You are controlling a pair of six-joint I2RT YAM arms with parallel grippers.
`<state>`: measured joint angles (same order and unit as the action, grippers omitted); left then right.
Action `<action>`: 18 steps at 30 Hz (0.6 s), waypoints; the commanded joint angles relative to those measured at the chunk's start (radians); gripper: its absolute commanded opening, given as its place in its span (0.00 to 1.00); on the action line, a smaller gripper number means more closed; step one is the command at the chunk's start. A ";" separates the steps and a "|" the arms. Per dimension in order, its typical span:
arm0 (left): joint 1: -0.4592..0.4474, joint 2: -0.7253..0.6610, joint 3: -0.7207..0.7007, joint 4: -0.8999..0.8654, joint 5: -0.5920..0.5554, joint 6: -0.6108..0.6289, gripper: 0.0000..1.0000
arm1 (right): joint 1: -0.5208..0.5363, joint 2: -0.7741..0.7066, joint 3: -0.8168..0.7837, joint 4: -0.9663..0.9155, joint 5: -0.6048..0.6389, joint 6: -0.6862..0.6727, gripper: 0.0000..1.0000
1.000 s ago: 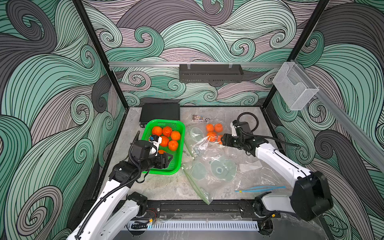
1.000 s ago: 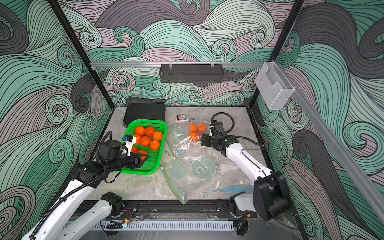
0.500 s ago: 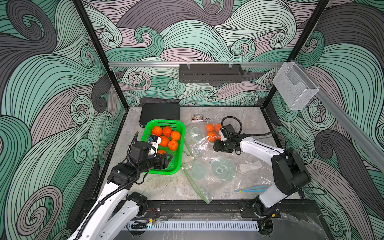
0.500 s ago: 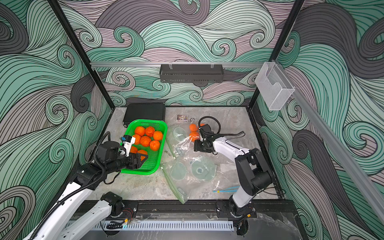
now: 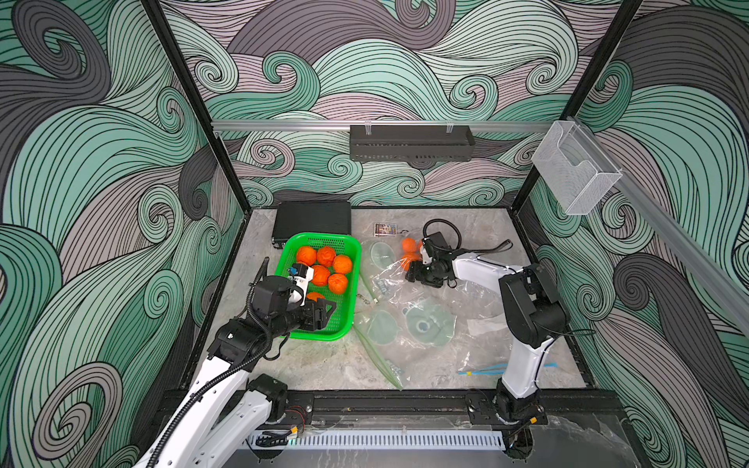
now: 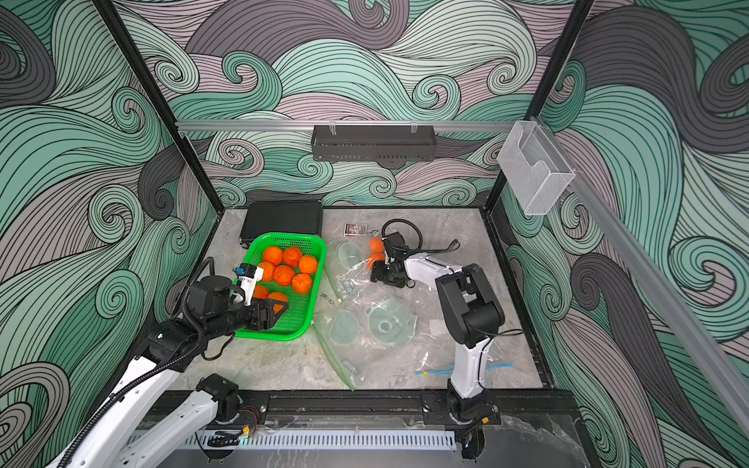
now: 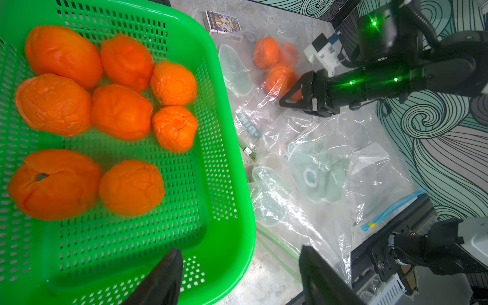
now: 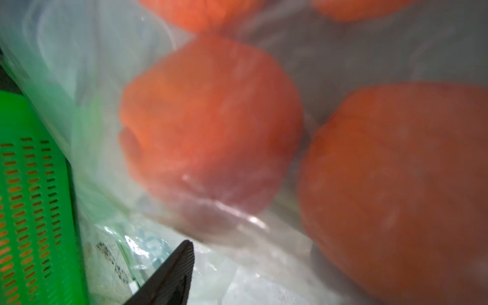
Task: Open the zip-top bag and take out the orange
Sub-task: Pick up the zipper food storage bag at the center of the board.
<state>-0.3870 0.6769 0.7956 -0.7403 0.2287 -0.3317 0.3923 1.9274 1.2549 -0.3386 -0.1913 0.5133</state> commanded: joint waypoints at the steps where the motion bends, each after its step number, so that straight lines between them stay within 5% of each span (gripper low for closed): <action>1: 0.000 -0.006 -0.008 0.007 -0.004 0.011 0.70 | -0.057 0.008 0.056 -0.016 -0.020 0.029 0.72; 6: 0.000 -0.009 -0.008 0.004 -0.007 0.011 0.70 | -0.064 -0.077 0.059 -0.065 -0.025 0.027 0.71; 12: 0.001 -0.015 -0.009 0.006 -0.008 0.011 0.70 | 0.083 -0.215 0.027 -0.116 0.036 -0.023 0.71; 18: 0.000 -0.011 -0.008 0.005 -0.012 0.011 0.70 | 0.213 -0.096 0.155 -0.155 0.103 -0.153 0.70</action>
<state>-0.3870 0.6762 0.7887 -0.7403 0.2283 -0.3313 0.5831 1.7519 1.3613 -0.4400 -0.1532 0.4442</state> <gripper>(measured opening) 0.702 0.701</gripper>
